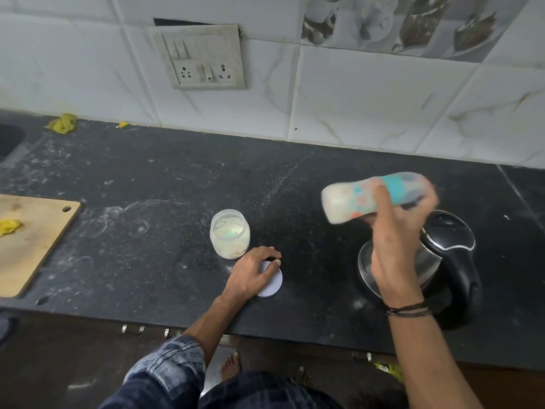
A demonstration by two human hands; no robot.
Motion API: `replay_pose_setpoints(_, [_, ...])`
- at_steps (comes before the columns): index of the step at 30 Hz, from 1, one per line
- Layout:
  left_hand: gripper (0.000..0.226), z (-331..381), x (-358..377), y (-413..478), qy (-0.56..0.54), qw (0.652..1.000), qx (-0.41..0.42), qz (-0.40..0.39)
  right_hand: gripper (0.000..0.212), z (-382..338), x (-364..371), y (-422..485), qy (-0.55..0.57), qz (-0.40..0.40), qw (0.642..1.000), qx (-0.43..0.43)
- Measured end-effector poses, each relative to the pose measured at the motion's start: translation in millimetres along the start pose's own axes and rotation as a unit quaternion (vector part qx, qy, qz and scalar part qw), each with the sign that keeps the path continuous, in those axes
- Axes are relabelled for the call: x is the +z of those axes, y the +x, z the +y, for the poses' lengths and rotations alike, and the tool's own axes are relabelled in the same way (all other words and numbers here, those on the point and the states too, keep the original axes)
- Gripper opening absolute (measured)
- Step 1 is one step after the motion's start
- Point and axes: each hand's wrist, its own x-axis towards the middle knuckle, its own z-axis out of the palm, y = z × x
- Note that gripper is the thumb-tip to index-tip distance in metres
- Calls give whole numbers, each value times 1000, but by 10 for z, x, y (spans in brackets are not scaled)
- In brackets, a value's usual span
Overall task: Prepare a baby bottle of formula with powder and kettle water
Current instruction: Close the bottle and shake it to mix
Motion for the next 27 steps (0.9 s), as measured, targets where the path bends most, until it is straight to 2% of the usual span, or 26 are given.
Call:
replay_pose_setpoints(2, [26,-11,-5,-3,0,1000,5,-2,60,53,-15,-3,-40,-50,998,26])
replay_pose_setpoints(5, [25,-2,-1,6,1,1000,7,-5,61,24,-3,-2,27,35,999,4])
replay_pose_setpoints(7, [26,4,1,5,3,1000,3,-3,60,38,0,25,40,53,998,-2])
replay_pose_setpoints(10, [27,-18,-7,-4,4,1000,6,-1,60,99,-12,0,-29,-43,998,32])
replay_pose_setpoints(11, [26,-21,-8,-1,4,1000,8,-2,61,99,-18,-19,-23,-36,999,30])
replay_pose_setpoints(14, [26,-15,0,11,4,1000,5,-1,65,47,-8,-14,56,59,997,-11])
replay_pose_setpoints(15, [26,-9,3,12,6,1000,3,-2,65,41,-1,-4,56,62,996,-14])
replay_pose_setpoints(18, [27,-23,5,4,5,1000,4,-1,62,76,-13,1,-31,-35,999,17])
replay_pose_setpoints(19, [27,-23,7,4,5,1000,5,-3,63,66,-22,-11,-34,-39,998,19])
replay_pose_setpoints(23, [26,-18,10,4,5,1000,2,1,65,-14,-10,11,51,48,997,-15])
replay_pose_setpoints(24, [25,-19,8,1,6,1000,2,1,64,-14,-4,19,39,36,999,-13])
replay_pose_setpoints(27, [26,-33,1,1,8,1000,5,2,62,41,-1,12,-56,-73,995,29])
